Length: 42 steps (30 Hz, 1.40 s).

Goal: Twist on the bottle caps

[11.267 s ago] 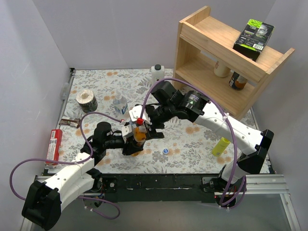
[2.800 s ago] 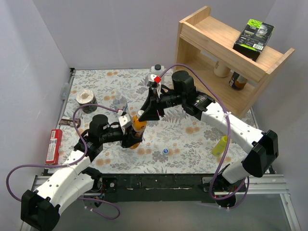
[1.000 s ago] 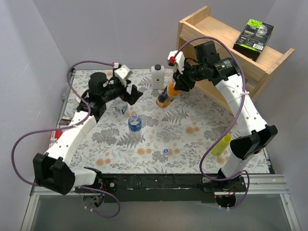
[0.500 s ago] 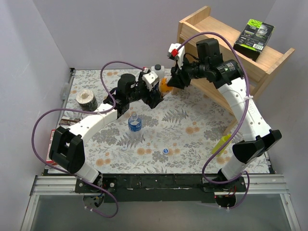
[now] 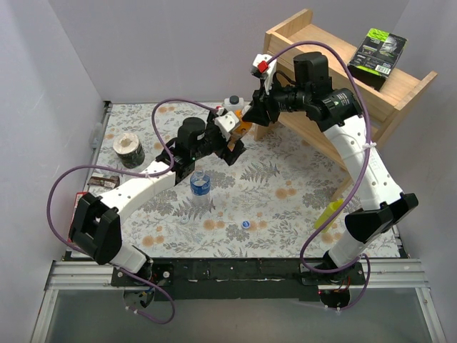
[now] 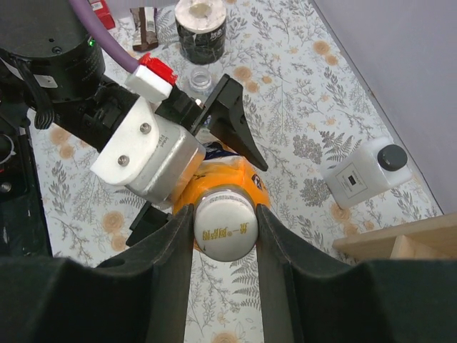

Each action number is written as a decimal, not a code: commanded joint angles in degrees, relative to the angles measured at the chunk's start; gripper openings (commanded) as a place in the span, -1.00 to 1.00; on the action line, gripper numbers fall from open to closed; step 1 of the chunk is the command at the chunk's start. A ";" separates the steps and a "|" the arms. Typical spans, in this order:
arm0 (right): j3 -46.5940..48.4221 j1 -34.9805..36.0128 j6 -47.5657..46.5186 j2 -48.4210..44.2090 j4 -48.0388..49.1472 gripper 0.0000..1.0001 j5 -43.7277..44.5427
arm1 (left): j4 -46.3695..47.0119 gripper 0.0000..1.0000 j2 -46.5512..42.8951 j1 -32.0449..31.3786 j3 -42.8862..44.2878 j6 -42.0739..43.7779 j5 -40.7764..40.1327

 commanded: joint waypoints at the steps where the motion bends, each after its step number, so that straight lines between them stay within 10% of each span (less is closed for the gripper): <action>1: 0.24 0.34 0.42 -1.71 6.30 -0.97 2.89 | 0.09 0.96 -6.65 1.71 -2.70 1.11 -6.85; 15: -1.42 -0.19 -14.08 4.27 -10.23 -0.97 13.98 | -13.10 0.96 -20.01 9.35 -5.60 8.78 -8.54; 42: -1.52 -0.19 -14.88 14.64 -8.47 -0.70 17.49 | -15.65 0.96 -23.62 13.75 -9.47 4.99 -4.41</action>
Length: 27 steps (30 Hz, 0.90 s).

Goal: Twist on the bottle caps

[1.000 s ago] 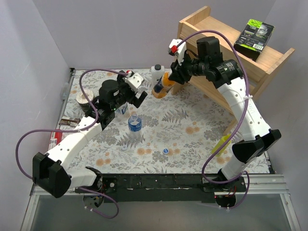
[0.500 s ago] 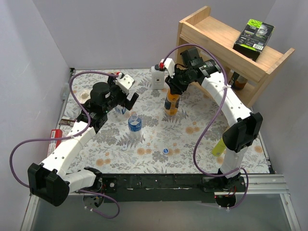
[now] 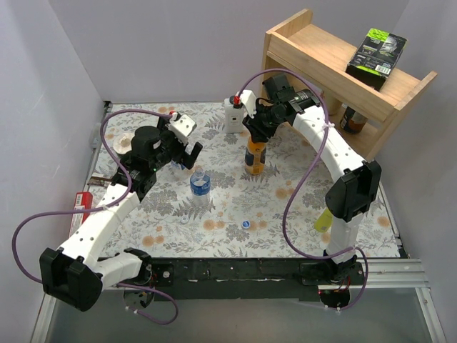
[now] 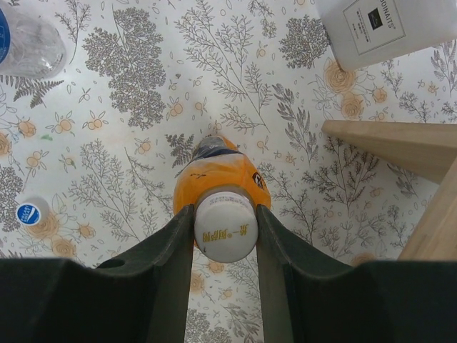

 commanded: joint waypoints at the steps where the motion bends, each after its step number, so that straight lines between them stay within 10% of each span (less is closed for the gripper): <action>1: 2.05 -0.12 0.81 0.74 2.02 -0.65 -0.06 | -0.22 0.96 -1.61 0.73 -0.55 -0.87 1.32; 27: 0.02 -0.21 2.84 0.65 2.90 0.07 0.91 | 0.48 0.96 -1.43 1.87 -1.96 -1.75 3.43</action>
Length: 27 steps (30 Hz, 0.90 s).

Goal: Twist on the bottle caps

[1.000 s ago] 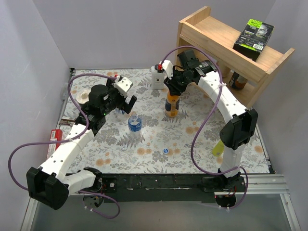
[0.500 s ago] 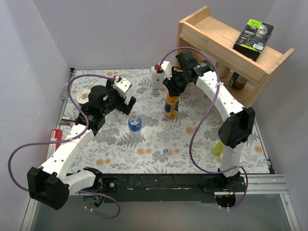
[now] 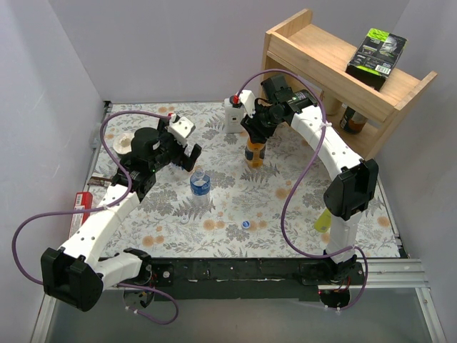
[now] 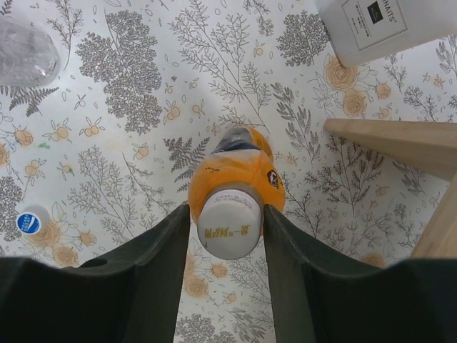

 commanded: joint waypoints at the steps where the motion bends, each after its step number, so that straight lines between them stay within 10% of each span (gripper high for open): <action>1: 0.13 -0.19 0.89 -0.77 1.93 0.07 0.26 | 0.72 0.96 -1.43 0.56 -0.47 -0.24 1.07; 27: 1.63 -0.45 0.28 1.08 4.83 0.22 4.65 | 0.73 0.96 -2.14 1.70 -1.17 -0.95 2.30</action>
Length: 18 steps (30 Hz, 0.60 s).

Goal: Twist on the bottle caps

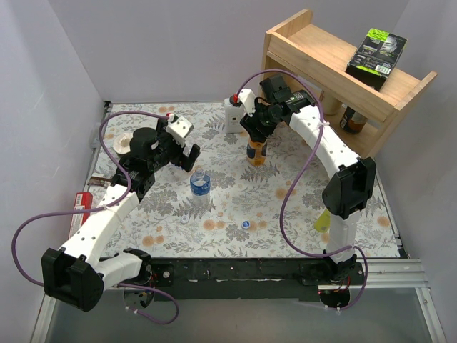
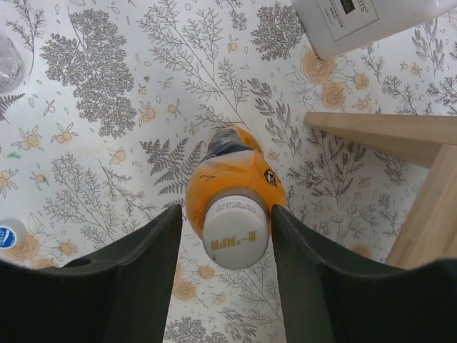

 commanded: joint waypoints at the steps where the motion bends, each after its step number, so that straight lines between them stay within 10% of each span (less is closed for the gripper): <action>1: 1.17 -0.49 -0.51 -0.17 3.13 0.23 1.20 | 0.57 0.96 -2.20 0.63 -0.45 -0.62 0.99; 18: -0.50 -0.76 -0.68 -0.79 6.38 0.35 1.64 | 1.36 0.96 -2.64 1.33 -0.89 -1.24 1.43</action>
